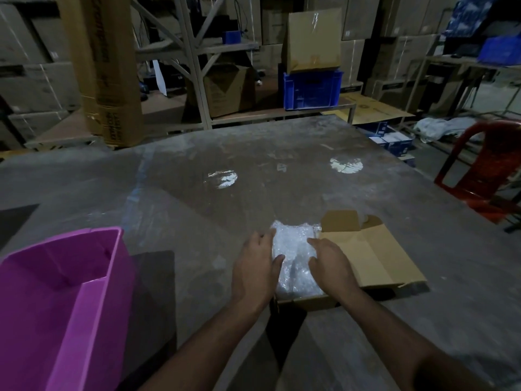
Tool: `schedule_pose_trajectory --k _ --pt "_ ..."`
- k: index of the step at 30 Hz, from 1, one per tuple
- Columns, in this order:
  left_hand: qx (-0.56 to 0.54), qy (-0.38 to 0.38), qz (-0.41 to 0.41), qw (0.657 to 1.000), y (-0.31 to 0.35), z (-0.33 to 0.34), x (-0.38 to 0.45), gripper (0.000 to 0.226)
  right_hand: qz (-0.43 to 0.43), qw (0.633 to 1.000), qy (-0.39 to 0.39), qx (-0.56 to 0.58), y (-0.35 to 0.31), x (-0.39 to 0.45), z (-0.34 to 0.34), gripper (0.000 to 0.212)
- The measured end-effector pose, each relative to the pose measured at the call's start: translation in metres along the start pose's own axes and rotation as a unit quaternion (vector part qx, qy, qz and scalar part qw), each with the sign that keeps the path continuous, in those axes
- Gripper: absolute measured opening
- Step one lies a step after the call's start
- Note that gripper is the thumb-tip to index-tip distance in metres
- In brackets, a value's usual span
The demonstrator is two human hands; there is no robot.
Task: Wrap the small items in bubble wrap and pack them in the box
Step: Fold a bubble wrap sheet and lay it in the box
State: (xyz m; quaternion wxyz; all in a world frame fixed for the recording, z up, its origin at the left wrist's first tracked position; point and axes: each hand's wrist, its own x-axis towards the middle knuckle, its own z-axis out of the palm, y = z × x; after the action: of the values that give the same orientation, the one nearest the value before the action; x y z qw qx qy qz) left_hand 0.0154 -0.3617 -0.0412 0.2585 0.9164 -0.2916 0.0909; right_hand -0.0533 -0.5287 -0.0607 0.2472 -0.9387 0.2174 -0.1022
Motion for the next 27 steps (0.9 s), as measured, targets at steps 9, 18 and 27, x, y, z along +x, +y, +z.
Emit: schedule_pose_trajectory --k 9,18,27 --pt "0.151 -0.201 0.114 0.961 -0.001 0.023 0.019 0.072 -0.117 0.968 0.042 -0.216 -0.008 0.007 -0.010 0.063" --pt "0.141 -0.203 0.095 0.964 -0.006 0.021 0.030 0.084 -0.156 0.954 -0.121 -0.224 -0.008 0.022 -0.019 0.070" --pt "0.150 -0.187 0.073 0.968 -0.011 0.023 0.030 0.086 -0.124 0.930 -0.168 -0.301 -0.018 0.032 -0.015 0.067"
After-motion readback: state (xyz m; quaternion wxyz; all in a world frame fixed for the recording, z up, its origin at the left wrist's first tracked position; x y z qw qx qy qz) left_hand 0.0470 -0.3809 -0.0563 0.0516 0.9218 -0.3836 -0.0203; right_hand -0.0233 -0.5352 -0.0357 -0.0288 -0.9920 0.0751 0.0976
